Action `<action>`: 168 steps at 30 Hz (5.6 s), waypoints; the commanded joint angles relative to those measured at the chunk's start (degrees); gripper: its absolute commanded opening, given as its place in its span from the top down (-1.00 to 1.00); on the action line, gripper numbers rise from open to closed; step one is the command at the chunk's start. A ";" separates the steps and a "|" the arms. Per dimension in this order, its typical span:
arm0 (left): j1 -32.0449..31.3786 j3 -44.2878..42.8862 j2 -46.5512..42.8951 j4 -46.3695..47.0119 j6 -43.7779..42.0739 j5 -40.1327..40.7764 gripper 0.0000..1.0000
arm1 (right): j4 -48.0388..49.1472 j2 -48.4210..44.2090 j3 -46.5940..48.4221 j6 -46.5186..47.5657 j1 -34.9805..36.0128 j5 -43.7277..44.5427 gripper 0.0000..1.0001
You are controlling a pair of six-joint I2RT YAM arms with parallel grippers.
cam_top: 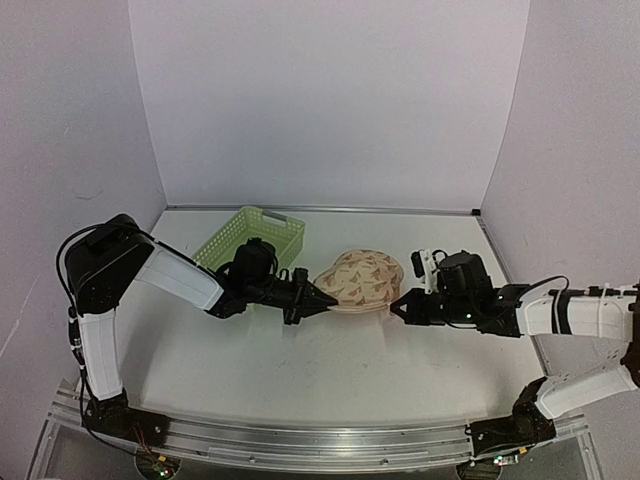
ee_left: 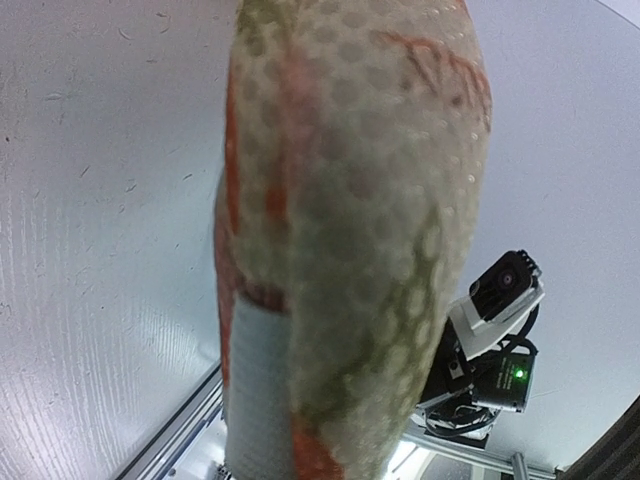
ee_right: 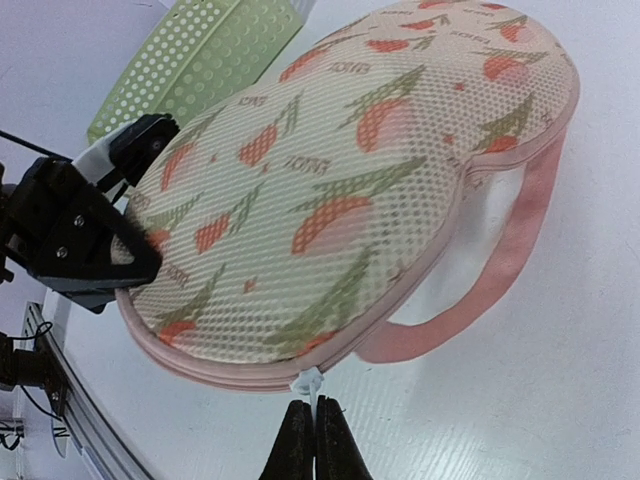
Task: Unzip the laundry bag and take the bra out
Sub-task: Unzip the zipper of the laundry bag, then adjust the laundry bag at the center of the board, then unzip the laundry bag at the center of the board, then unzip the zipper of the laundry bag.
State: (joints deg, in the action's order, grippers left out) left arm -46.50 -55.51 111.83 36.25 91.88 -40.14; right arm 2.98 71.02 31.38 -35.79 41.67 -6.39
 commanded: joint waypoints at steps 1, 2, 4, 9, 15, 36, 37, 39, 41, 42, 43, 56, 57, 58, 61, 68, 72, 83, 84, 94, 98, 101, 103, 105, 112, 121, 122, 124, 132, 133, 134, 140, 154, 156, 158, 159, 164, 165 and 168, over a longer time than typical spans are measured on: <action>0.77 -2.00 -3.08 -0.58 -5.03 -3.82 1.00 | -2.32 -1.56 0.20 3.29 -3.47 0.51 1.00; 0.79 -1.98 -3.38 -1.11 -5.65 -4.39 1.00 | -2.55 -1.32 0.40 3.72 -4.17 0.08 1.00; 1.01 -1.83 -3.99 -2.26 -7.35 -5.41 1.00 | -2.84 -0.93 0.82 4.64 -5.37 -0.59 1.00; 1.95 -1.73 -5.85 -6.77 -11.37 -7.27 1.00 | -2.90 -0.69 0.78 5.73 -7.05 -0.83 1.00; 2.97 -4.76 -6.36 -14.22 -16.36 -8.73 1.00 | -2.90 -3.08 -1.50 4.79 -7.26 -1.63 1.00; 6.72 -38.95 8.61 -52.09 -39.86 -7.28 0.68 | 1.55 -4.95 -2.71 -7.51 1.60 2.39 1.00; 6.89 -39.60 8.80 -53.15 -40.41 -6.49 0.60 | 2.33 -3.75 -2.03 -8.24 1.70 2.54 1.00; 7.11 -40.43 8.85 -54.74 -41.18 -4.86 0.43 | 3.60 -0.89 -0.10 -9.82 1.95 3.01 1.00; 7.36 -40.68 8.52 -56.20 -41.59 -2.94 0.24 | 5.04 2.23 2.03 -11.49 2.14 3.13 1.00; 7.51 -40.39 8.19 -56.54 -41.44 -1.94 0.17 | 5.82 3.74 3.03 -12.33 2.18 3.10 1.00; 7.56 -39.99 7.60 -56.69 -41.12 -0.70 0.07 | 6.55 5.22 4.14 -13.11 2.26 3.16 1.00; 7.82 -30.77 -3.91 -56.05 -34.27 10.48 -0.47 | 9.21 19.30 17.38 -15.69 2.28 3.46 1.00; 7.81 -29.76 -4.80 -55.43 -33.52 10.74 -0.48 | 9.31 20.02 18.06 -15.63 2.28 3.42 1.00; 7.83 -29.01 -5.81 -54.63 -32.73 10.69 -0.50 | 9.40 20.53 18.63 -15.55 2.28 3.29 1.00; 7.58 -25.96 -7.06 -50.82 -29.42 8.93 -0.54 | 9.73 22.13 20.47 -15.40 2.28 3.00 1.00; 5.42 -18.83 -6.20 -35.97 -17.64 5.45 -0.60 | 10.37 23.81 22.49 -15.53 2.28 1.47 1.00; 4.21 -15.60 -5.00 -28.23 -11.21 6.09 -0.63 | 10.67 23.96 22.50 -15.45 2.28 1.08 1.00; 2.50 -17.80 -1.79 -27.38 -5.13 11.80 -0.63 | 12.98 22.92 20.30 -15.80 2.28 -0.03 1.00; 2.39 -17.96 -1.45 -27.37 -4.84 12.20 -0.63 | 13.13 22.73 20.04 -15.80 2.28 -0.02 1.00; 2.38 -20.99 1.48 -27.11 -3.12 14.59 -0.58 | 15.21 21.32 17.19 -15.78 2.28 -2.17 1.00; 2.38 -22.36 2.65 -27.06 -2.96 14.41 -0.43 | 16.18 20.49 15.80 -15.98 2.28 -2.85 1.00; 2.30 -23.26 3.46 -27.08 -3.06 13.96 -0.19 | 16.40 20.01 15.32 -15.72 2.28 -3.38 1.00; 2.25 -23.40 3.77 -27.05 -2.94 13.79 -0.05 | 16.53 19.69 15.08 -15.56 2.28 -3.44 1.00; 2.08 -23.63 4.15 -27.11 -2.85 13.48 0.03 | 16.53 19.41 15.03 -15.39 2.28 -3.48 1.00; 1.76 -24.08 5.32 -27.05 -3.23 12.38 0.54 | 16.53 18.66 15.03 -15.01 2.34 -3.80 1.00; 1.84 -23.62 5.04 -27.09 -3.87 12.11 1.00 | 13.77 16.38 14.40 -13.19 2.32 -2.71 1.00; 1.89 -23.60 4.92 -27.11 -3.96 12.06 1.00 | 13.04 15.96 14.15 -12.84 2.31 -2.37 1.00; 2.07 -23.44 4.48 -27.11 -4.28 12.23 1.00 | 11.92 14.80 13.01 -12.43 2.35 -1.43 1.00; 2.73 -23.20 2.57 -27.13 -6.19 12.89 1.00 | 6.20 8.52 7.58 -11.14 2.28 3.58 1.00; 2.73 -23.24 2.48 -27.16 -6.51 12.82 1.00 | 5.42 7.69 7.11 -10.79 2.32 4.67 1.00; 2.73 -23.32 2.39 -27.16 -6.71 12.73 1.00 | 4.69 6.93 6.73 -10.57 2.28 5.44 1.00; 2.86 -23.57 1.02 -27.43 -8.88 13.55 1.00 | 1.12 3.09 4.66 -10.34 2.28 8.89 1.00; 3.87 -23.77 -1.42 -29.83 -14.29 13.32 1.00 | -8.89 -7.25 -1.18 -11.47 1.29 15.17 1.00; 4.04 -24.21 -1.21 -30.26 -15.16 12.65 1.00 | -10.02 -8.72 -2.07 -11.61 0.65 15.36 1.00; 4.18 -24.89 -0.80 -30.73 -16.03 11.77 1.00 | -11.12 -10.22 -2.97 -11.63 -0.28 15.23 1.00; 4.22 -25.44 -0.56 -31.09 -16.82 11.34 1.00 | -11.72 -10.90 -3.47 -11.50 -0.78 15.08 1.00; 4.36 -29.08 0.65 -35.32 -21.08 10.36 1.00 | -15.07 -14.63 -5.30 -10.37 -3.77 13.94 1.00; 4.40 -29.93 0.94 -35.83 -22.06 10.20 1.00 | -15.81 -15.28 -5.53 -10.19 -4.46 13.69 1.00; 4.49 -33.12 2.54 -38.88 -24.48 9.14 1.00 | -17.85 -17.10 -6.12 -9.45 -5.80 13.51 1.00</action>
State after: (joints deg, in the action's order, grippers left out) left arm -42.81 -82.81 113.73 -0.16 72.77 -29.93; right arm -10.94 56.75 25.80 -46.61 37.63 5.65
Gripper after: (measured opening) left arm 0.025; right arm 0.023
